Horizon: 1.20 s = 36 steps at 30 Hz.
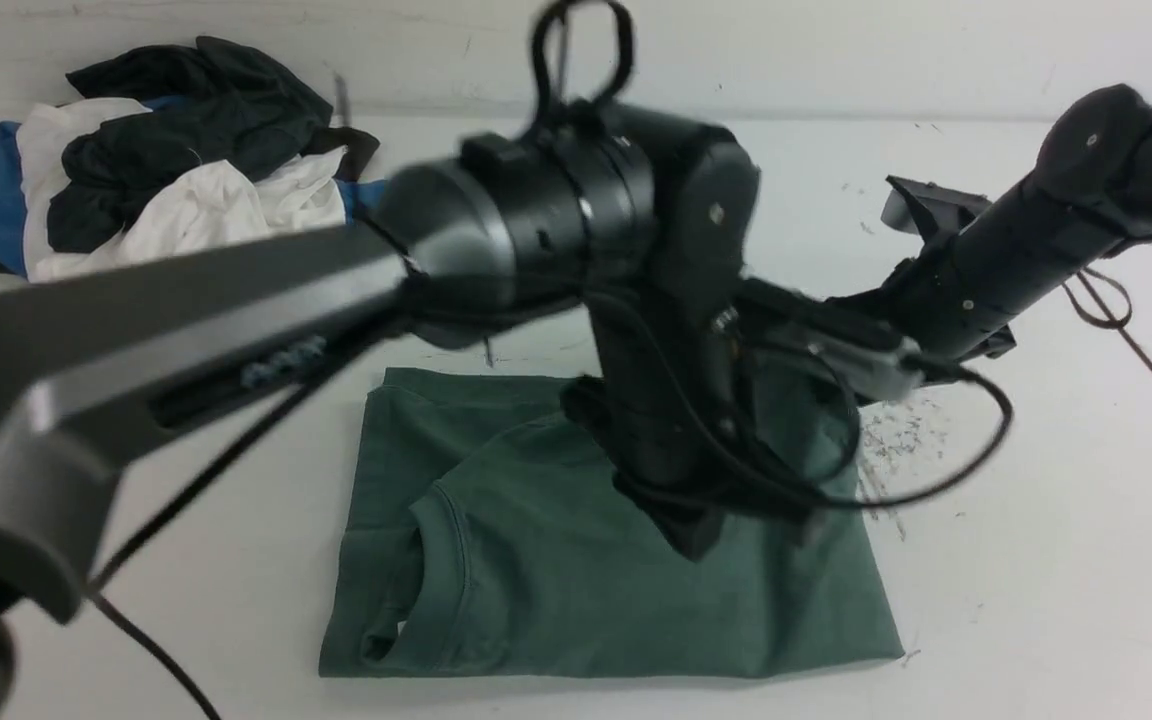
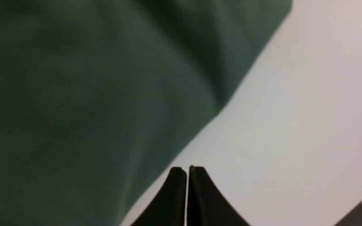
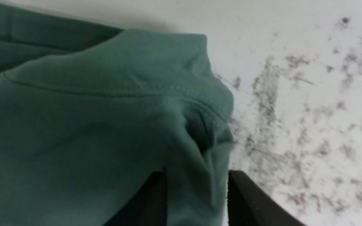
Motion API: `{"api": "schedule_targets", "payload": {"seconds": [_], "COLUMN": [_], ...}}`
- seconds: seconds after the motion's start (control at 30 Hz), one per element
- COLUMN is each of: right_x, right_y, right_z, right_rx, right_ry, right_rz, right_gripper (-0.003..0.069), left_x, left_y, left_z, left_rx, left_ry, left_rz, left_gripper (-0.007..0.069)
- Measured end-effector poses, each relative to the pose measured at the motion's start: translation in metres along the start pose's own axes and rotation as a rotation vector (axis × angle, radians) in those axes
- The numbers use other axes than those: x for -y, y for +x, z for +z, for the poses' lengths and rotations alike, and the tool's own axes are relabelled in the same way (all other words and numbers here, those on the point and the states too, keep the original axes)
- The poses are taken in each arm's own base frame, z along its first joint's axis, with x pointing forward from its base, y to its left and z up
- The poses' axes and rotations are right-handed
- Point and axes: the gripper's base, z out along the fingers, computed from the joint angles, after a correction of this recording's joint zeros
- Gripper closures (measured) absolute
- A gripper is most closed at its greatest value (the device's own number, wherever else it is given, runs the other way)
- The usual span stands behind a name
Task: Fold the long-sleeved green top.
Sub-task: Use the right arm to drag the right edge of the fabric to the left and folds it over the left edge
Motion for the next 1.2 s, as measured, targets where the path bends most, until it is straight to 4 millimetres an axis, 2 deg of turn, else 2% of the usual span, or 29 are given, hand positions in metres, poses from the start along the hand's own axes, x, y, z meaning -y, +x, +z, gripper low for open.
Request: {"api": "schedule_targets", "payload": {"seconds": [0.1,0.17,0.2,0.23,0.3,0.33,0.37,0.47,0.53,0.67,0.7,0.73,0.77,0.8,0.9,1.1,1.17,1.2], "right_x": [-0.001,-0.002,-0.005,-0.005,-0.014,-0.015,-0.025,-0.047,-0.057,-0.061,-0.056,-0.052,-0.052,-0.044,-0.034,-0.03,-0.033,-0.039], "right_y": [0.002,0.004,0.009,0.009,0.016,0.016,0.018,0.024,0.029,0.033,0.034,0.035,0.035,0.037,0.04,0.039,0.036,0.03], "right_z": [-0.023,-0.034,-0.047,-0.048,-0.058,-0.058,-0.057,-0.047,-0.036,-0.009,0.008,0.018,0.021,0.037,0.051,0.038,0.022,0.003], "right_rx": [-0.004,-0.011,-0.036,-0.04,-0.085,-0.087,-0.102,-0.132,-0.157,-0.198,-0.223,-0.24,-0.244,-0.277,-0.308,-0.302,-0.257,-0.175], "right_ry": [0.077,0.111,0.134,0.134,0.109,0.105,0.074,0.023,0.001,-0.01,-0.005,-0.003,-0.003,0.003,0.01,0.002,0.004,0.01], "right_rz": [-0.015,-0.012,-0.001,0.0,0.006,0.003,-0.03,-0.095,-0.122,-0.131,-0.12,-0.111,-0.109,-0.093,-0.045,-0.017,-0.028,-0.044], "right_gripper": [0.0306,0.0297,0.03,0.03,0.0363,0.0371,0.044,0.0584,0.0643,0.0668,0.0671,0.0671,0.0671,0.0671,0.0673,0.0672,0.0672,0.0672], "left_x": [-0.028,-0.041,-0.054,-0.057,-0.073,-0.074,-0.081,-0.093,-0.1,-0.117,-0.124,-0.128,-0.129,-0.133,-0.134,-0.135,-0.135,-0.135], "left_y": [0.001,0.002,0.003,0.003,0.001,0.001,-0.003,-0.007,-0.008,-0.007,-0.005,-0.004,-0.004,-0.002,-0.002,-0.001,-0.001,-0.001], "left_z": [-0.022,-0.028,-0.03,-0.031,-0.026,-0.026,-0.016,0.006,0.023,0.049,0.061,0.065,0.067,0.072,0.074,0.074,0.073,0.073], "left_rx": [0.05,0.055,0.056,0.058,0.057,0.061,0.062,0.035,0.001,-0.062,-0.097,-0.114,-0.12,-0.137,-0.141,-0.145,-0.149,-0.147], "left_ry": [-0.033,-0.044,-0.052,-0.054,-0.063,-0.064,-0.067,-0.071,-0.071,-0.073,-0.073,-0.074,-0.074,-0.076,-0.076,-0.088,-0.089,-0.089], "left_rz": [-0.084,-0.121,-0.156,-0.162,-0.205,-0.208,-0.222,-0.245,-0.262,-0.306,-0.323,-0.331,-0.333,-0.341,-0.341,-0.335,-0.334,-0.334], "left_gripper": [0.0629,0.0629,0.0629,0.0629,0.0629,0.0629,0.0629,0.0629,0.0629,0.0629,0.0629,0.0629,0.0629,0.0629,0.0629,0.0629,0.0629,0.0629]}}
